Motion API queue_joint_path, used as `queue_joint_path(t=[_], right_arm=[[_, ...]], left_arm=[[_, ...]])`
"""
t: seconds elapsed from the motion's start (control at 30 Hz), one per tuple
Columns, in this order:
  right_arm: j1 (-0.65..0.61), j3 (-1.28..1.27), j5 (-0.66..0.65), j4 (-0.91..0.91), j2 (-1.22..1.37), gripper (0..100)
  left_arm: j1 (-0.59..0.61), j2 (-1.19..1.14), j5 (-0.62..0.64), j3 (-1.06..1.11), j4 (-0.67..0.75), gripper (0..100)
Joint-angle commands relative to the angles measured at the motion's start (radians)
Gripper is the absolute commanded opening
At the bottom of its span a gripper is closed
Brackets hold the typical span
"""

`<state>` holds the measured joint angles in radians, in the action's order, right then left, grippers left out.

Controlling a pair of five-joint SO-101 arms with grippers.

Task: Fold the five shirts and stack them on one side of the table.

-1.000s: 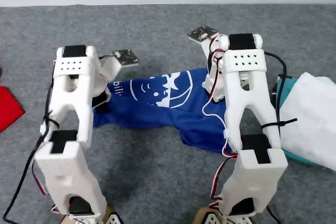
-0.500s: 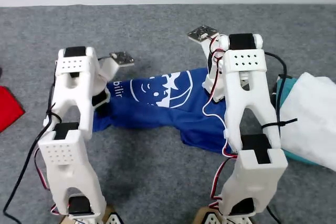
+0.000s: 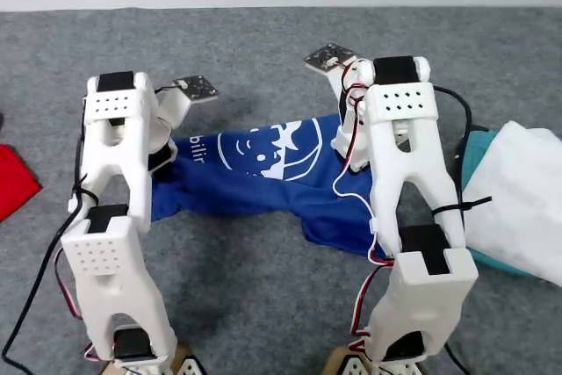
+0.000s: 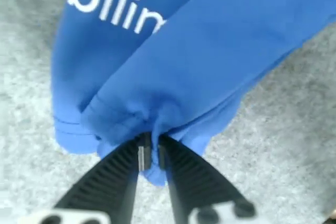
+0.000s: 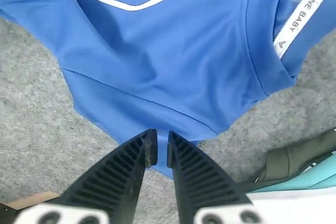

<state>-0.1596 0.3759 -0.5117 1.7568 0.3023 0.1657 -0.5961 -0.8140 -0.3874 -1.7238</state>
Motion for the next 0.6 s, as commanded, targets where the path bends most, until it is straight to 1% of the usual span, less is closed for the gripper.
queue_joint_path(t=[0.0, 0.13, 0.27, 0.43, 0.47, 0.57], right_arm=[[-0.008, -0.014, 0.044, 0.042, -0.101, 4.6], [-0.024, -0.144, 0.048, 0.042, -0.176, 4.7], [-0.041, -0.311, 0.044, 0.041, -0.251, 5.8], [-0.087, -0.474, 0.046, 0.039, -0.298, 18.5], [-0.097, -0.493, 0.046, 0.039, -0.300, 19.6], [-0.131, -0.528, 0.044, 0.038, -0.300, 18.6]], left_arm=[[0.018, 0.149, 0.011, -0.036, -0.031, 0], [0.038, 0.272, 0.058, -0.031, -0.029, 0], [0.077, 0.285, 0.089, -0.030, -0.028, 0], [0.074, 0.192, 0.091, -0.018, -0.026, 0], [0.074, 0.166, 0.091, -0.019, -0.026, 0], [0.075, 0.094, 0.095, -0.021, 0.009, 0]])
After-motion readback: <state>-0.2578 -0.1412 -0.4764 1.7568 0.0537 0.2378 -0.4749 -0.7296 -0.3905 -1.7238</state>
